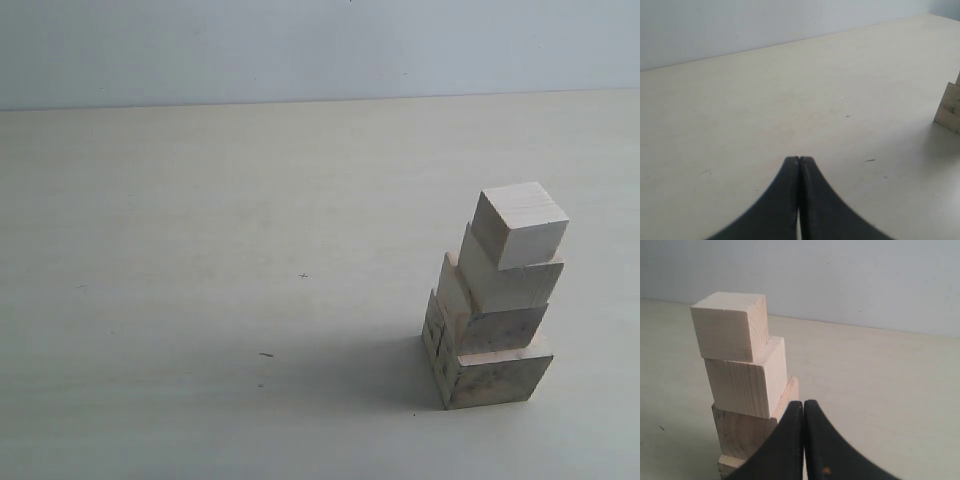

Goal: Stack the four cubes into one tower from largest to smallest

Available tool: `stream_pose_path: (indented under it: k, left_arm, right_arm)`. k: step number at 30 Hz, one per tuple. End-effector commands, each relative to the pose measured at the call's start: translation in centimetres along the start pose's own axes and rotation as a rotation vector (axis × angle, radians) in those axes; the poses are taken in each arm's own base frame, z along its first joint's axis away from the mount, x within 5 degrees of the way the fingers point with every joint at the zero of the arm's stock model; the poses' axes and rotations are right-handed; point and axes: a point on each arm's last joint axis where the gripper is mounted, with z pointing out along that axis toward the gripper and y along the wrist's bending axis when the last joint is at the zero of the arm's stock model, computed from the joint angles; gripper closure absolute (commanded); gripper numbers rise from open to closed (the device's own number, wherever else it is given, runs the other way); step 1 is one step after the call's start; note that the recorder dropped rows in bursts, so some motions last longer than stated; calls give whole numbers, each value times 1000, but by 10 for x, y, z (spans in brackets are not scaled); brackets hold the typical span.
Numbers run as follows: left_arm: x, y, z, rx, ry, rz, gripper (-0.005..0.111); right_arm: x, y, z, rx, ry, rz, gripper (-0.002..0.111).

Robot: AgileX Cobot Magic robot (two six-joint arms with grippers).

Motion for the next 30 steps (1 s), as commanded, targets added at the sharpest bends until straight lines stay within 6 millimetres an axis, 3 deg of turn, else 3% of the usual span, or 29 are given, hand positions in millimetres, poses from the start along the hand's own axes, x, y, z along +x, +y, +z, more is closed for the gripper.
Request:
stream_pose_path:
  k: [1,30]
  left_arm:
    - [0,0,0,-3,-9,3,107]
    - [0,0,0,-3,-9,3,107]
  right_arm:
    - [0,-1,0,10,-15,28,108]
    - [0,-1,0,16,-16,93,108]
